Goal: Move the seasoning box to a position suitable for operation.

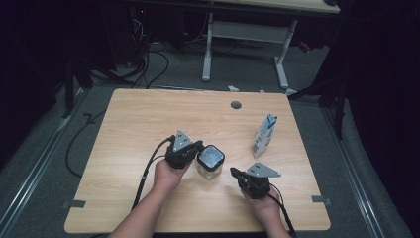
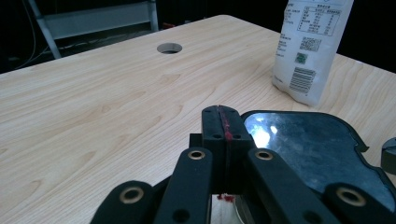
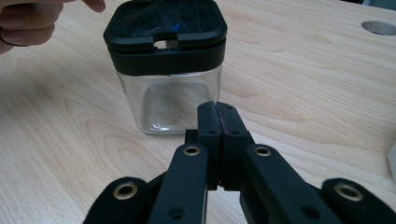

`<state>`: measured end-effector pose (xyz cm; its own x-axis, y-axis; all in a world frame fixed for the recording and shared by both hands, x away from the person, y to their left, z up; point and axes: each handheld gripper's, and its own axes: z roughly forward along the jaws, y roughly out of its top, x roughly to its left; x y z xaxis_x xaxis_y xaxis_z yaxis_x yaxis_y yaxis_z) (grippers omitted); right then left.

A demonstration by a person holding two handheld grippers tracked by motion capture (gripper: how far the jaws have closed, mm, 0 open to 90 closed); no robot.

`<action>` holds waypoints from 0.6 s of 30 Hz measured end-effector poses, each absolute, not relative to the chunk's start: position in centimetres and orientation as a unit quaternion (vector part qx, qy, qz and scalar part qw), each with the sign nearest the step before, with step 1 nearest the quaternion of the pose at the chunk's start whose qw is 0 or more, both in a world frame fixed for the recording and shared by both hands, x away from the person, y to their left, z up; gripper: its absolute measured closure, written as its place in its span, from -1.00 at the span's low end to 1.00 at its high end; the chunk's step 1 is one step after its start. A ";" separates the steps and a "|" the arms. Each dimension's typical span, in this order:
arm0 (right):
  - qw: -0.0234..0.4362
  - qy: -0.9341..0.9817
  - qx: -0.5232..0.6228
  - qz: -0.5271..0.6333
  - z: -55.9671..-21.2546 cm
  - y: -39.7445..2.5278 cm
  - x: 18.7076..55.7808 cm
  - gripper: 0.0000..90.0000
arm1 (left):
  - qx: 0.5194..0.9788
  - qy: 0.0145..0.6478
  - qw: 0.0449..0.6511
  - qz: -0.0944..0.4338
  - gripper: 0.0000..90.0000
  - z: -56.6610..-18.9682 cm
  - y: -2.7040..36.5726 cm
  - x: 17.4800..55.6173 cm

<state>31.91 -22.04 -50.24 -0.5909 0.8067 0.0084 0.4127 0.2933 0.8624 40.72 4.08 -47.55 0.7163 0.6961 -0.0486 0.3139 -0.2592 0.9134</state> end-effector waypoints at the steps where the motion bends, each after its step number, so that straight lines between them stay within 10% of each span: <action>1: 0.222 0.773 0.396 0.444 -50.2 -21.9 31.9 0.99 | 0.771 0.328 0.513 0.186 1.00 -47.6 4.1 40.7; 18: 0.244 0.776 0.368 0.451 -47.9 -20.0 32.9 0.98 | 0.770 0.329 0.515 0.181 1.00 -47.7 4.2 40.9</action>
